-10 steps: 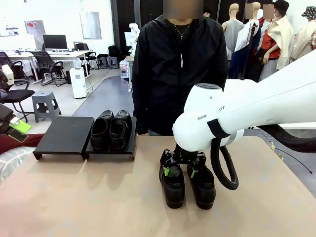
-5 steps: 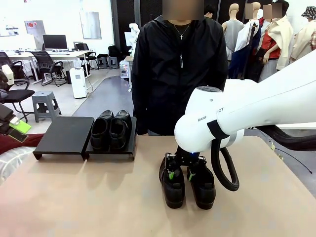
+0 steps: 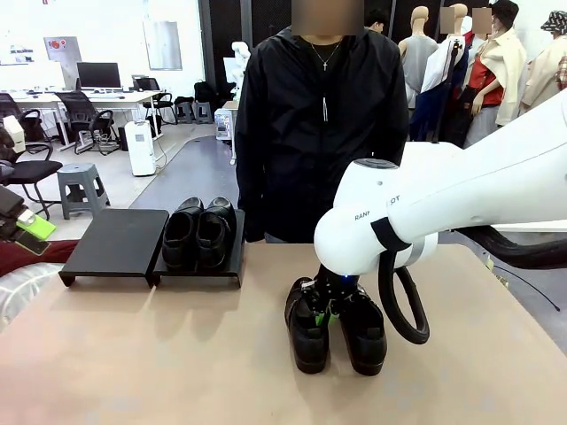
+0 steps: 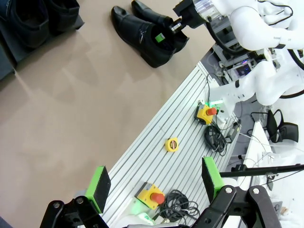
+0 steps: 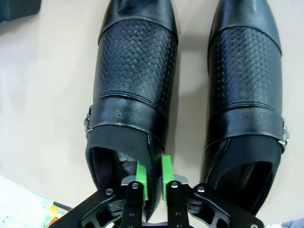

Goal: Organize the shoes by placing them on the stand.
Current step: Pick up one Shoe and place it in the middle of the table.

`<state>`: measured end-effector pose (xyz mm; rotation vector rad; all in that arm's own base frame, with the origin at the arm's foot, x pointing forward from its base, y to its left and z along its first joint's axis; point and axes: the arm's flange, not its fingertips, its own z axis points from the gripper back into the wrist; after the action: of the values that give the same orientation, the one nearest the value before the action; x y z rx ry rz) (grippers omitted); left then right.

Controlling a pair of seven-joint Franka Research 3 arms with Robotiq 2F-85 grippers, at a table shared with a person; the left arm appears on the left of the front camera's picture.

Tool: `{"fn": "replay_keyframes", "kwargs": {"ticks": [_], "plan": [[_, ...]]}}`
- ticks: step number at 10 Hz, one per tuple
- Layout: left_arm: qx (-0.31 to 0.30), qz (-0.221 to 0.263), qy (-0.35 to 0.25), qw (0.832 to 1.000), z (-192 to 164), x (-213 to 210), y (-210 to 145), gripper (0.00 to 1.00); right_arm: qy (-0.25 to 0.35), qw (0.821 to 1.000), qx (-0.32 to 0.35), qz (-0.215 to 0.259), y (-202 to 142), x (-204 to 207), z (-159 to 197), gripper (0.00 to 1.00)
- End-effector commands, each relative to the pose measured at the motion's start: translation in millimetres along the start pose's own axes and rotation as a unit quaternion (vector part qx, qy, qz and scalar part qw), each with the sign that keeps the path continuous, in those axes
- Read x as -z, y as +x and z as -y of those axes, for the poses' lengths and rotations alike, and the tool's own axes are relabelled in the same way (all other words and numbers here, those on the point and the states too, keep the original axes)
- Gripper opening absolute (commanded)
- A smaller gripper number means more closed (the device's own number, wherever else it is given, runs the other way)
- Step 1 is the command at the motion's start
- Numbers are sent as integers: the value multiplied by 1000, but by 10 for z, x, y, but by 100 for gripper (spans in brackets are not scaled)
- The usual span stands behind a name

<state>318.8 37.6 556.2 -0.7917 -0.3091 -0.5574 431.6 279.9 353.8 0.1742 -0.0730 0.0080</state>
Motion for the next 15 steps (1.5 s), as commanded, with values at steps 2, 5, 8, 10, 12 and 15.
{"fn": "replay_keyframes", "kwargs": {"ticks": [2, 5, 8, 10, 12, 15], "plan": [[11, 6, -10, 1000, -1, -11, -1, 100, -12, 1000, 4, 25, 50, 31, -121, 0], [11, 6, -10, 1000, -1, -11, -1, 100, -11, 1000, 13, 18, 39, 24, -104, 0], [11, 6, -10, 1000, -1, -11, -1, 100, 23, 1000, 11, -3, -197, -440, -184, 0], [11, 6, -10, 1000, -1, -11, -1, 100, 28, 999, -10, 15, -703, -860, -349, 0], [11, 6, -10, 1000, -1, -11, -1, 100, 61, 996, -70, 8, -1046, -791, -578, 0], [11, 6, -10, 1000, -1, -11, -1, 100, 99, 988, -114, 22, -1101, -377, -1181, 0]]}}
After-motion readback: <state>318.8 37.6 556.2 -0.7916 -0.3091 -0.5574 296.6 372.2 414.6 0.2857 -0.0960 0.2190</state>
